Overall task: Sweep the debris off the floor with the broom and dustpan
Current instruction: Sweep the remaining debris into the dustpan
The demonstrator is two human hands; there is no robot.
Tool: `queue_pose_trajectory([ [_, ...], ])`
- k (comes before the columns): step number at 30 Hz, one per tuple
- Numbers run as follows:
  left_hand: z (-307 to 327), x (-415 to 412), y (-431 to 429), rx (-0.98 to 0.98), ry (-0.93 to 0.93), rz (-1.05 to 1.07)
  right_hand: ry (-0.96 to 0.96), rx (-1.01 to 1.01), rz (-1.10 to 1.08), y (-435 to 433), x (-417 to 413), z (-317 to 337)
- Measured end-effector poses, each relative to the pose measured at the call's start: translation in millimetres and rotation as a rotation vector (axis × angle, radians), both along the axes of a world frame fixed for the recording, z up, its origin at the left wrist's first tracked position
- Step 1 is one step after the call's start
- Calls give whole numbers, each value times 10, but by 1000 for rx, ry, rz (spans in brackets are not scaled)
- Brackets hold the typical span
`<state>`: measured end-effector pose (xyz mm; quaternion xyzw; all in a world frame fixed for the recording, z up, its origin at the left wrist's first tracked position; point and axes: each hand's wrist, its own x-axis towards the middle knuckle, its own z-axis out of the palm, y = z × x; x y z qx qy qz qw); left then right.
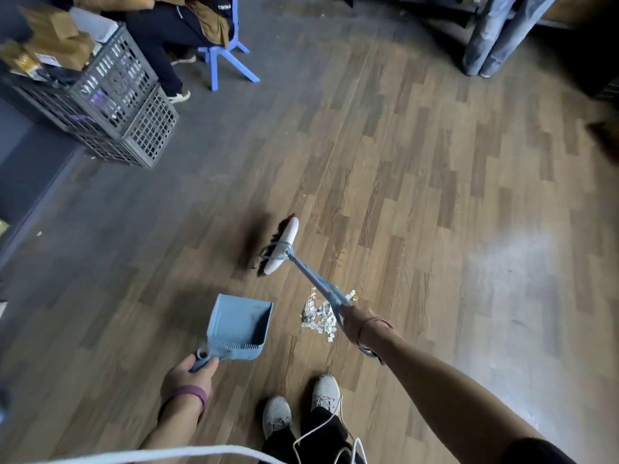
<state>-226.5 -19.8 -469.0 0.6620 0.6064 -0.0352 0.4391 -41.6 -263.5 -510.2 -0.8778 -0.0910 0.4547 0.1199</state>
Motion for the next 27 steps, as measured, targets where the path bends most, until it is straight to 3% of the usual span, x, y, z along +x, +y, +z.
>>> queue_pose_trajectory([
  [4, -60, 71, 104, -16, -19, 80, 55, 15, -147, 421, 249, -281],
  [6, -100, 129, 138, -18, -18, 111, 93, 38, -114, 512, 331, -415],
  [10, -99, 258, 122, 8, -41, 77, 124, 7, -71, 376, 310, -586],
  [12, -60, 355, 74, 8, -74, 72, 90, -21, -149, 223, 222, -625],
  [19, -109, 588, 150, 29, 47, -14, 191, -157, -197, -558, -252, -417],
  [27, -166, 512, 370, -15, 56, -240, 319, -215, -375, -355, -1293, -34],
])
